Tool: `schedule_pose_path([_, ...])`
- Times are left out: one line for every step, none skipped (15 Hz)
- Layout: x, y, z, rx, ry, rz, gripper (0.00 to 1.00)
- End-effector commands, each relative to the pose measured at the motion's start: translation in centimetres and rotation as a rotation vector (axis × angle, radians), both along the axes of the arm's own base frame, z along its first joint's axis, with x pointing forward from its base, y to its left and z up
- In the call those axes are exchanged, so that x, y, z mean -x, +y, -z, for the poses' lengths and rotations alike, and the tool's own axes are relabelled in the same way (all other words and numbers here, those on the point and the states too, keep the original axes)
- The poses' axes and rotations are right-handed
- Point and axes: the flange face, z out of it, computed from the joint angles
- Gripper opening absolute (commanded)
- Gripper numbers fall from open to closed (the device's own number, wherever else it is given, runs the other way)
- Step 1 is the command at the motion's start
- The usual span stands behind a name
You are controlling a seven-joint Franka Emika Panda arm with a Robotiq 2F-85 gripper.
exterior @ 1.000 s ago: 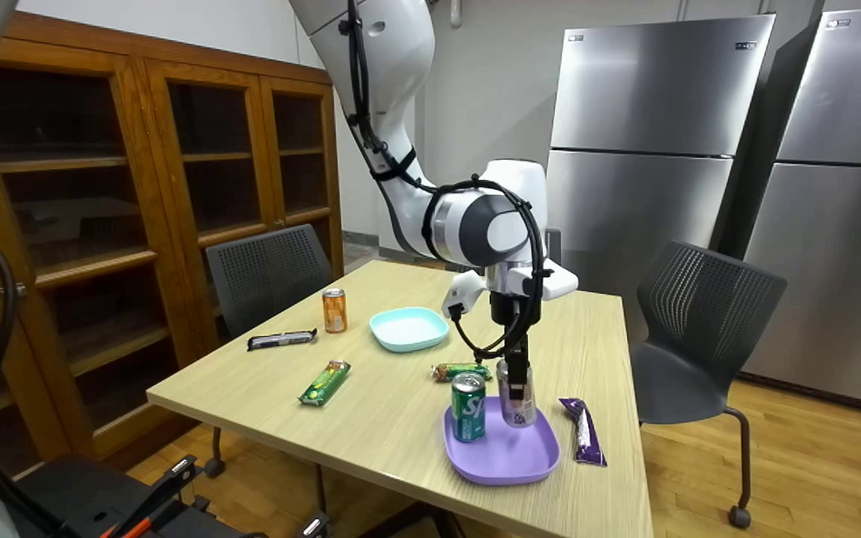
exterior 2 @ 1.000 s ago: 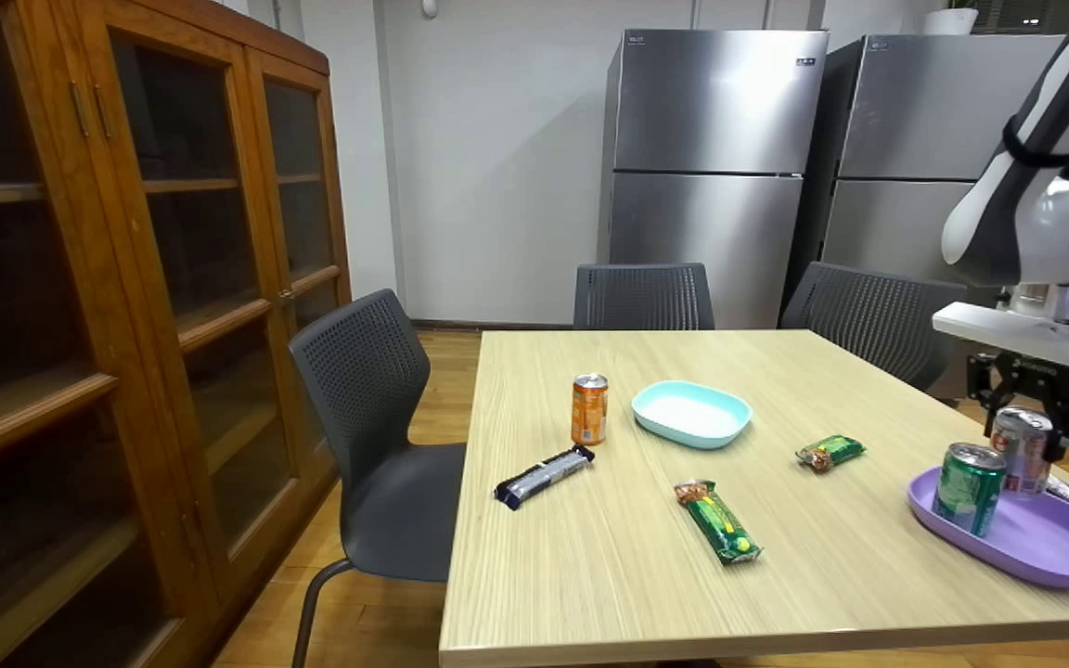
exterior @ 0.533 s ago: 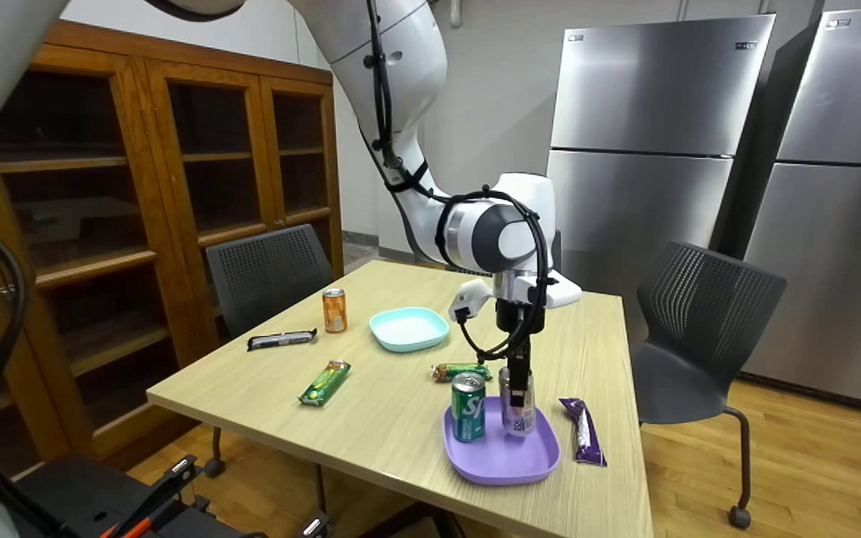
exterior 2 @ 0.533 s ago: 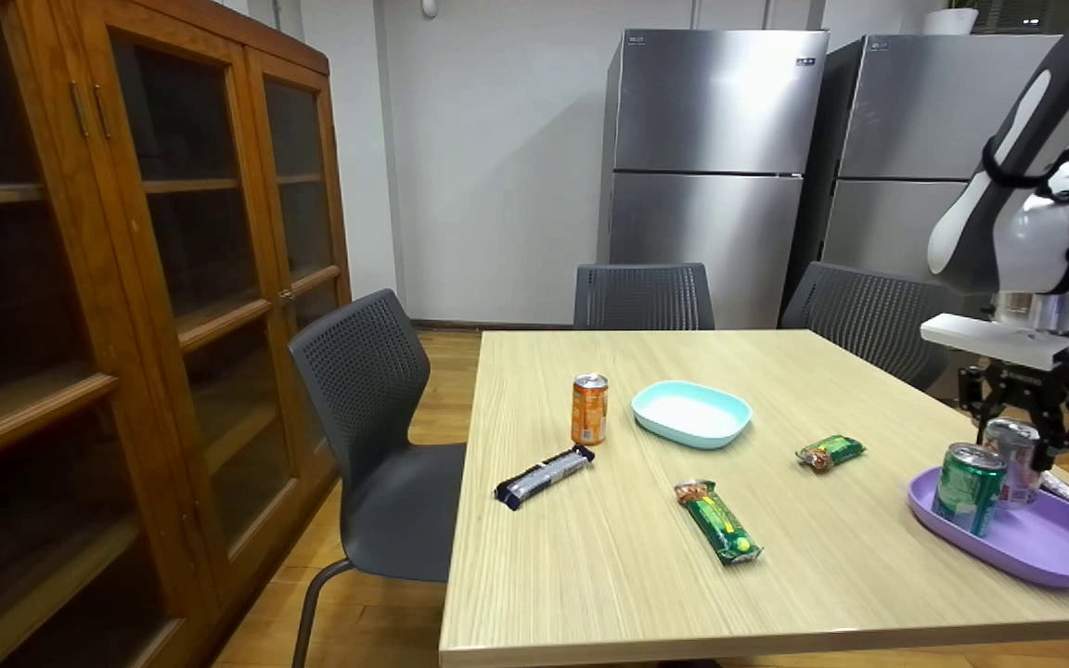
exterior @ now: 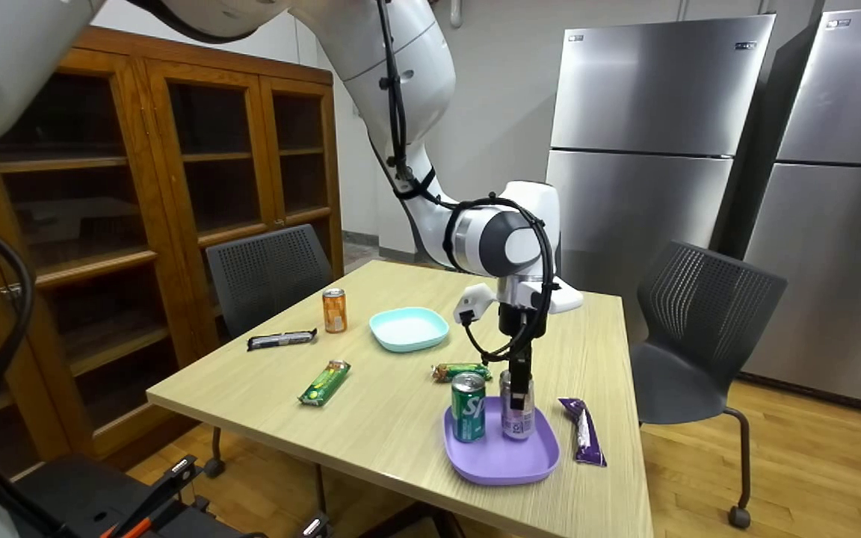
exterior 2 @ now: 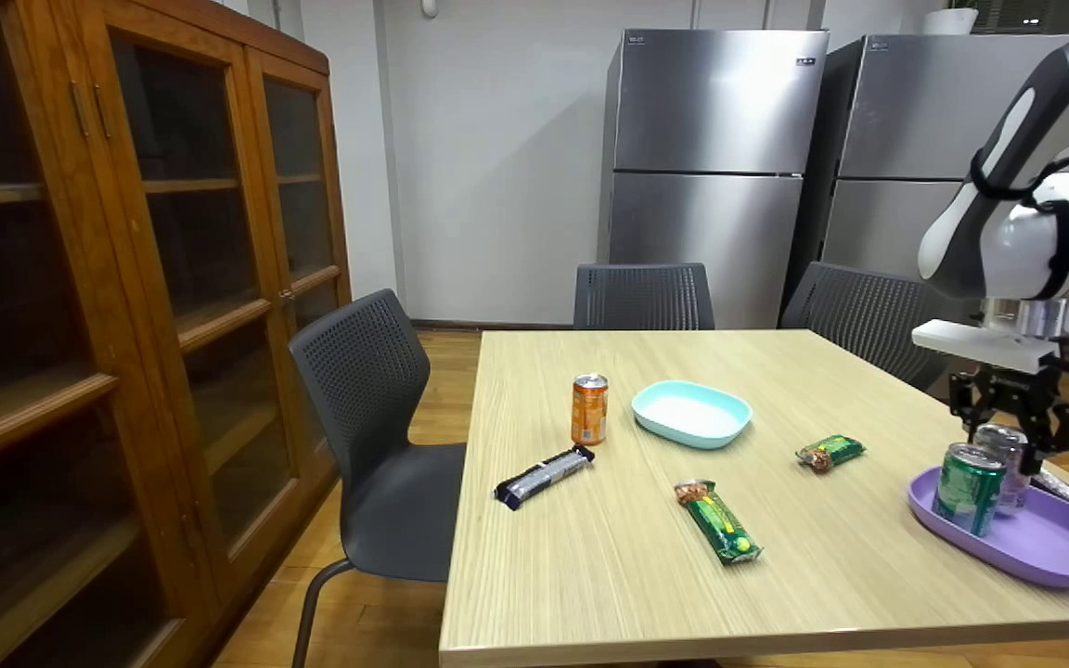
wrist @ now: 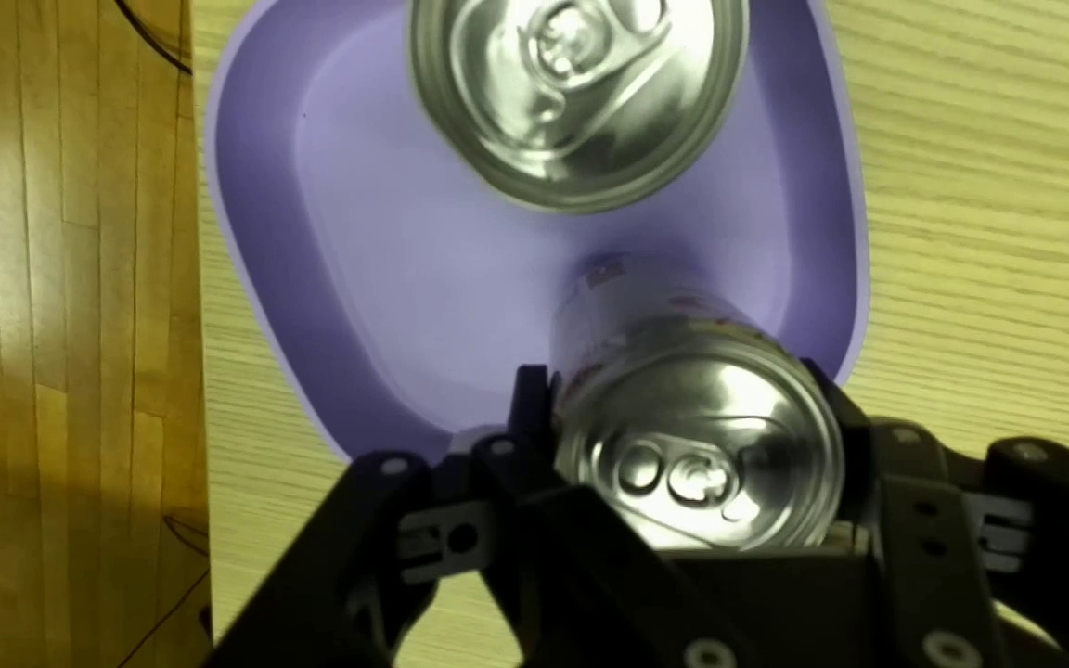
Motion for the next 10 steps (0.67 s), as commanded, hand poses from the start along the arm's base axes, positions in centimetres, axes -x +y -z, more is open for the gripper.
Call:
schedule_pose_path([-1.1,-0.2,-0.3,-0.03,0.004,0.019,0.38])
schedule_pose_path([-1.2,-0.2,-0.3,-0.03,0.006,0.018,0.38])
schedule_pose_path([-1.2,-0.2,-0.2,-0.032,0.012,0.012,0.38])
schedule_pose_path([-1.2,-0.1,-0.2,-0.025,0.027,0.004,0.69])
schedule_pose_path([-1.2,-0.1,-0.2,-0.024,0.03,0.001,0.89])
schedule_pose_path([-1.2,0.0,-0.4,-0.023,0.032,-0.002,0.96])
schedule_pose_path([-1.2,0.0,-0.6,-0.023,0.031,-0.005,0.99])
schedule_pose_path([-1.2,0.0,-0.9,-0.022,0.024,-0.005,1.0])
schedule_pose_path([-1.2,0.1,-1.4,-0.021,0.012,-0.007,1.0])
schedule_pose_path([-1.3,0.2,-1.8,-0.019,0.004,-0.01,1.0])
